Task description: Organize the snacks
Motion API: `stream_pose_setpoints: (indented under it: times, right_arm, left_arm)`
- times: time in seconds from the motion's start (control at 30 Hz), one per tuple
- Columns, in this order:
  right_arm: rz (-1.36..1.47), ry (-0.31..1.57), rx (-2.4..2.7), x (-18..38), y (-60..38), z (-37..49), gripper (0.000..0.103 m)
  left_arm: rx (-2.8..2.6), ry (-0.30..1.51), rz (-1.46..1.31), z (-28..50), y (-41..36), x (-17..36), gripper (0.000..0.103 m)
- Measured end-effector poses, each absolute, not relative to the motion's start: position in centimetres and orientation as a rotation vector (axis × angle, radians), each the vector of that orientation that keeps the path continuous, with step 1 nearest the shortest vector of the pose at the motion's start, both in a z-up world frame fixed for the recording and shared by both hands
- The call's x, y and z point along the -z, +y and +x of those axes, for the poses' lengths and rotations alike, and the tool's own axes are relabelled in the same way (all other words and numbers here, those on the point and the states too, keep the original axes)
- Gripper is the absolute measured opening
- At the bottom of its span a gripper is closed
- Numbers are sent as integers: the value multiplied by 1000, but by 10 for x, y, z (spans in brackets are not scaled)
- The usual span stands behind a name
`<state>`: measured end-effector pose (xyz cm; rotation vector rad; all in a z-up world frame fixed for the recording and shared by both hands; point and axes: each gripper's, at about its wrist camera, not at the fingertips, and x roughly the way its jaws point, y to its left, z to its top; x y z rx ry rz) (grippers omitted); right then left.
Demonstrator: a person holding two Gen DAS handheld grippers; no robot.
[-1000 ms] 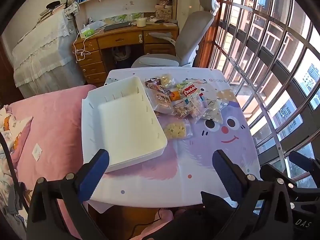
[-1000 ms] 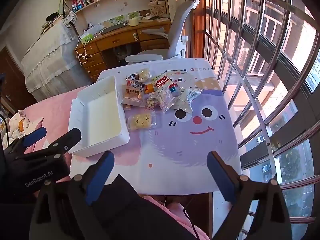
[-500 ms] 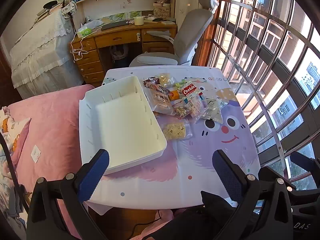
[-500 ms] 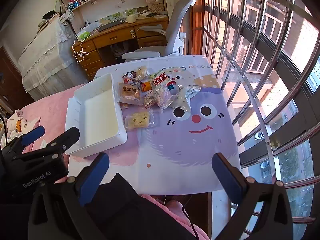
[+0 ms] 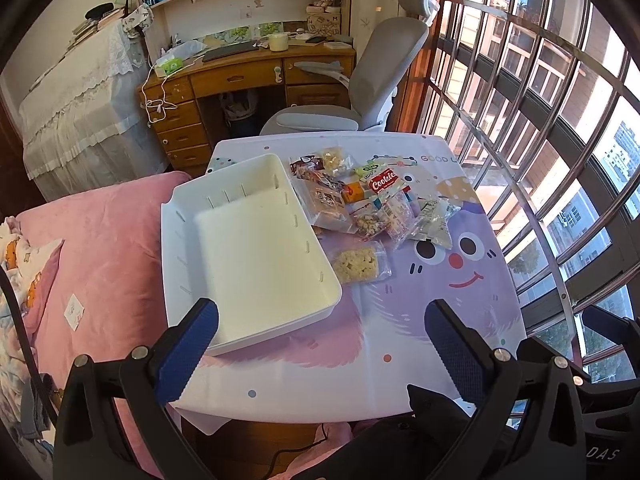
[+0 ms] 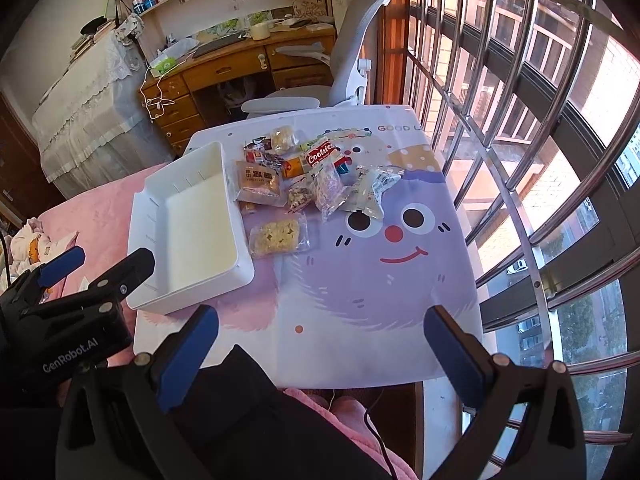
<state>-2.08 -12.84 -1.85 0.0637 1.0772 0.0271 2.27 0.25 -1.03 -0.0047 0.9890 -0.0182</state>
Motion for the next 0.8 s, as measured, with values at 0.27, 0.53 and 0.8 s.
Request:
stream_pose_setpoints:
  times: [0.27,0.53,0.8]
  right_arm:
    - [67,1087,-18,21,-123,-19,103]
    - [81,1101,4,23,-112,-19,103]
    - [110,1102,14,25,-103,-17,103]
  left_arm:
    - [42,999,-7,29,13,12,103]
    - [69,1008,8,33,23,17,103]
    - [72,1016,16,35,35,21,103]
